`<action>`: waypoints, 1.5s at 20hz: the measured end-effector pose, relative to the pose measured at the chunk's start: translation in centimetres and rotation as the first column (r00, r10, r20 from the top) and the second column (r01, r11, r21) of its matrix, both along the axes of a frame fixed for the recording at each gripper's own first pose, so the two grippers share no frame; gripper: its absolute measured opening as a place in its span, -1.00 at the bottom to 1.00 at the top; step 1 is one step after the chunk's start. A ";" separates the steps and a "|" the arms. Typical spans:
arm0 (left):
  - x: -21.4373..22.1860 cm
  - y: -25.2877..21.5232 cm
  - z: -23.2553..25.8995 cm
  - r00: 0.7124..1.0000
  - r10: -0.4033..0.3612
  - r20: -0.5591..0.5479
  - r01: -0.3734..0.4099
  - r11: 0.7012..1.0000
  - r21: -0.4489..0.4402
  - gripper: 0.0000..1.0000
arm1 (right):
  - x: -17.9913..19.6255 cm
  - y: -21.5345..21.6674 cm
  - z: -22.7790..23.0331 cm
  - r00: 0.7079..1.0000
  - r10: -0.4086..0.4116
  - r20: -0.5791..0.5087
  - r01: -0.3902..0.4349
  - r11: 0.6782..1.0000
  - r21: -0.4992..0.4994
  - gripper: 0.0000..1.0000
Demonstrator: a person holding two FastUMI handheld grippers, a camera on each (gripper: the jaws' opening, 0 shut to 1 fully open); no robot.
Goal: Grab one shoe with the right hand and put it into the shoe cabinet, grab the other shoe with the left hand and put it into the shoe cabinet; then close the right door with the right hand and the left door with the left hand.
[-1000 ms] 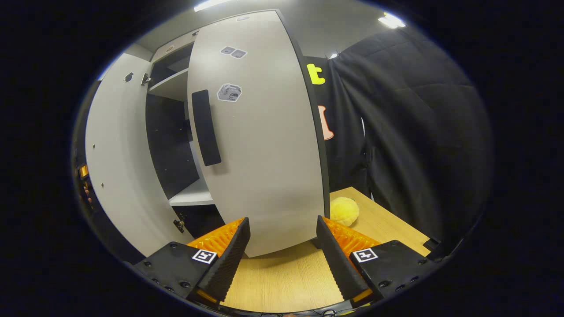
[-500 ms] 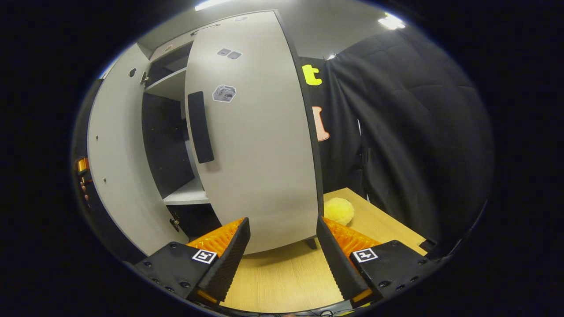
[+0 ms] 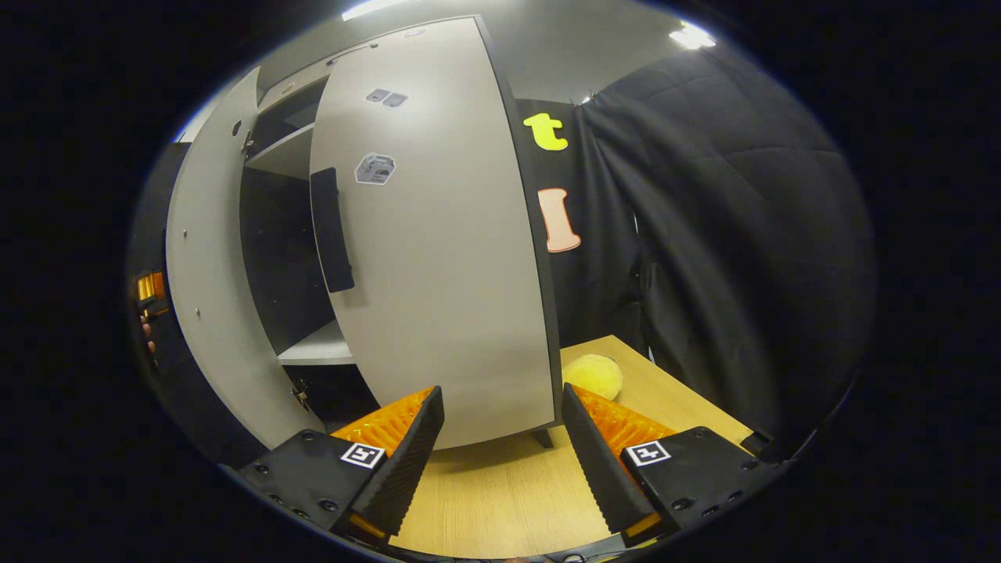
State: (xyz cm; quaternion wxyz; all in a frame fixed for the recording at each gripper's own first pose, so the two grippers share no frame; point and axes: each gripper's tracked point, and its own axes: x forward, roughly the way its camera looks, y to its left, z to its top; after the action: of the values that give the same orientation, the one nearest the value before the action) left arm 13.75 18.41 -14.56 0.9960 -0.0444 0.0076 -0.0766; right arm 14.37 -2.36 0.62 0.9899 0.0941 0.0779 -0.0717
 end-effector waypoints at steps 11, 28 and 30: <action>-1.9 -4.4 -2.2 0.977 0.190 -0.097 -0.188 0.982 0.029 0.96 | 0.6 -0.9 0.7 0.999 0.040 -0.005 -0.040 0.999 0.017 0.92; -11.8 -3.2 -0.6 0.928 0.372 0.012 -0.371 0.927 -0.056 0.96 | -1.1 0.8 7.5 0.981 0.163 0.104 -0.162 0.987 -0.016 0.92; -12.3 -3.3 -1.3 0.934 0.357 0.010 -0.355 0.932 -0.073 0.87 | -2.5 1.2 8.0 0.982 0.154 0.108 -0.154 0.988 -0.007 0.92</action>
State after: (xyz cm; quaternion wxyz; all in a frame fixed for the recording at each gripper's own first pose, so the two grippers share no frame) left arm 1.50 15.14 -15.88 0.9913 -0.0789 -0.0147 0.1044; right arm 11.87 -1.14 8.59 0.9952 0.0922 0.0311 0.0104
